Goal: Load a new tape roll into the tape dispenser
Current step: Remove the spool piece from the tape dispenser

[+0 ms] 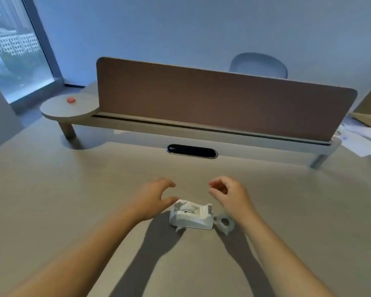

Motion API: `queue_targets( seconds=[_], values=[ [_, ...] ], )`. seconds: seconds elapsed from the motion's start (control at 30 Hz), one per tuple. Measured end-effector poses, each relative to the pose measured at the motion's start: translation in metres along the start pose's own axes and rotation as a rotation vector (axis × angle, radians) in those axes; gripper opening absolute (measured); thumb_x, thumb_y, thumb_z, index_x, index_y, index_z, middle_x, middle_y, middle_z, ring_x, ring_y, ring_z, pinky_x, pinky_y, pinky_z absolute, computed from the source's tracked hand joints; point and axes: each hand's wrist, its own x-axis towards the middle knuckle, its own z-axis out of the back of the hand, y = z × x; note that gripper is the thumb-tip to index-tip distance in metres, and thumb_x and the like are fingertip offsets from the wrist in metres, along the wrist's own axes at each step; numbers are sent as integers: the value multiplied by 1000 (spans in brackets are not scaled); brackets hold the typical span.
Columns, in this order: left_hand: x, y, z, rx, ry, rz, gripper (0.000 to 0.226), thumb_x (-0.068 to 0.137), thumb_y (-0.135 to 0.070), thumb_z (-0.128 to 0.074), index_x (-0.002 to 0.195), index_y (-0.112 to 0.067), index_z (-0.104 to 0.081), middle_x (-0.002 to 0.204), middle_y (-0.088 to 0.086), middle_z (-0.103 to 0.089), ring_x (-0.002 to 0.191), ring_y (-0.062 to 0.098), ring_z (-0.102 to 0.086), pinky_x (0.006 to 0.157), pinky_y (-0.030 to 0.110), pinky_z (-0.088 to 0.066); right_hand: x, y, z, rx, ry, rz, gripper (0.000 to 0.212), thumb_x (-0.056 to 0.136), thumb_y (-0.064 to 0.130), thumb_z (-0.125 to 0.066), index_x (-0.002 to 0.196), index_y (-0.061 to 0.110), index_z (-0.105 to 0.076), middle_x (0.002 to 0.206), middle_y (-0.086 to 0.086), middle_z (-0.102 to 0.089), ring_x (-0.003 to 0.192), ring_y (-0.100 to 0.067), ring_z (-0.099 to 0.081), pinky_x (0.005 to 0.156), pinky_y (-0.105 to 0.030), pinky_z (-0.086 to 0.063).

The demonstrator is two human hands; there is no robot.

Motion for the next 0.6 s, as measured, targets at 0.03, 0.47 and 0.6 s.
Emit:
queue_targets(
  seconds=[0.03,0.47,0.6],
  values=[
    [2,5,-6,12,40,35,44,85,-31,-48,126,-15,-43,138,5,-44,123,21,-43,104,32,-33,2,-6,-8,-15,24,-19,16,83,11,-57,99,8,-61,85,0,-58,82,-16,-54,74,-25,-42],
    [23,45,-66,-142,132,105,63,80,-27,-57,136,-22,-27,142,7,-41,128,23,-38,103,30,-31,12,-52,-69,-414,111,81,21,87,17,-47,107,13,-53,112,-5,-61,107,-25,-47,88,-32,-28],
    [27,46,-70,-191,98,113,55,79,-23,-58,131,-21,-38,135,7,-50,121,24,-47,98,30,-36,15,-53,-71,-445,113,117,20,89,17,-45,107,13,-53,111,-5,-62,105,-25,-48,86,-32,-28]
  ],
)
